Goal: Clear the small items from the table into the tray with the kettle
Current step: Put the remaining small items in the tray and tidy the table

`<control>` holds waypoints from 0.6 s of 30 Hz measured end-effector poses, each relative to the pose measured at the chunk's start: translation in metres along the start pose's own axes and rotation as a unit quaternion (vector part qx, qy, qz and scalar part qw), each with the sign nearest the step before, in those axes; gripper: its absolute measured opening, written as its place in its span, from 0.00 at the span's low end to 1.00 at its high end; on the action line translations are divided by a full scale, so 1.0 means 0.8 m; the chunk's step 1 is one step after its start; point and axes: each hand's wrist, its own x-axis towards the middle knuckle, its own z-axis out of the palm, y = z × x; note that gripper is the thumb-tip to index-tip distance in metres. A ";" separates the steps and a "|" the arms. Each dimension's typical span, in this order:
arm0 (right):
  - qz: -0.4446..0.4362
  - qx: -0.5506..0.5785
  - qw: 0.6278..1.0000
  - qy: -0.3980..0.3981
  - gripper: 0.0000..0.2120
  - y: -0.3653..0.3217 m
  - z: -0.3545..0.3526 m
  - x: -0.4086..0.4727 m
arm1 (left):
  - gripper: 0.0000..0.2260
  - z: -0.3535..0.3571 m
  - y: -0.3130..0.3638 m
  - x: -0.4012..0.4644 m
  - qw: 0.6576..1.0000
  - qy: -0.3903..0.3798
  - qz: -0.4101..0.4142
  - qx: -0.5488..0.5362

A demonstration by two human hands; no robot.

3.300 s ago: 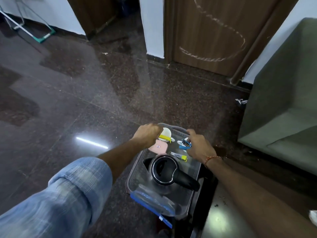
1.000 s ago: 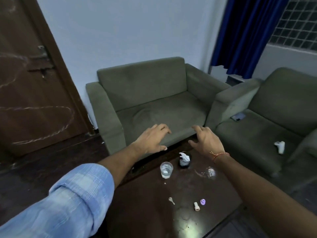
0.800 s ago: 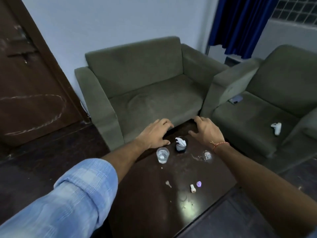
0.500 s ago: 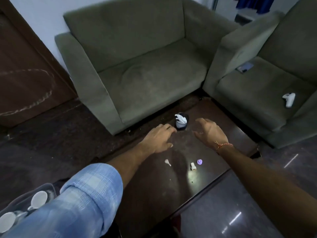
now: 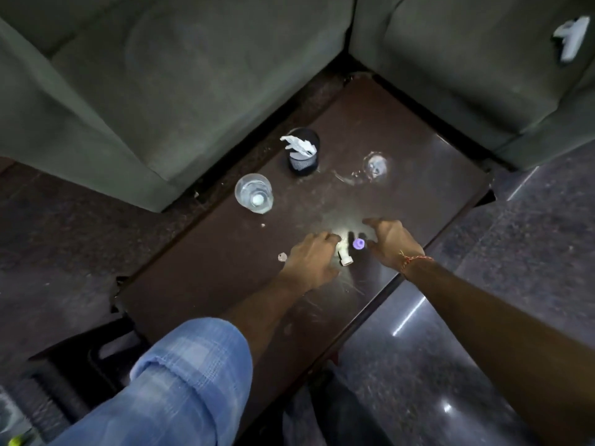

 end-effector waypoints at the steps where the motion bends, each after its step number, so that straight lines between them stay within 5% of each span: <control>1: 0.000 -0.001 1.000 -0.008 0.22 0.006 0.007 0.008 | 0.26 0.013 0.002 0.009 1.000 -0.002 -0.005 -0.002; 9: -0.031 -0.048 0.997 -0.049 0.07 0.027 0.054 0.041 | 0.27 0.077 0.006 0.050 0.999 -0.009 -0.033 0.005; 18: -0.029 -0.064 0.997 -0.021 0.07 0.032 0.089 0.057 | 0.14 0.093 -0.003 0.073 0.998 0.045 -0.035 0.005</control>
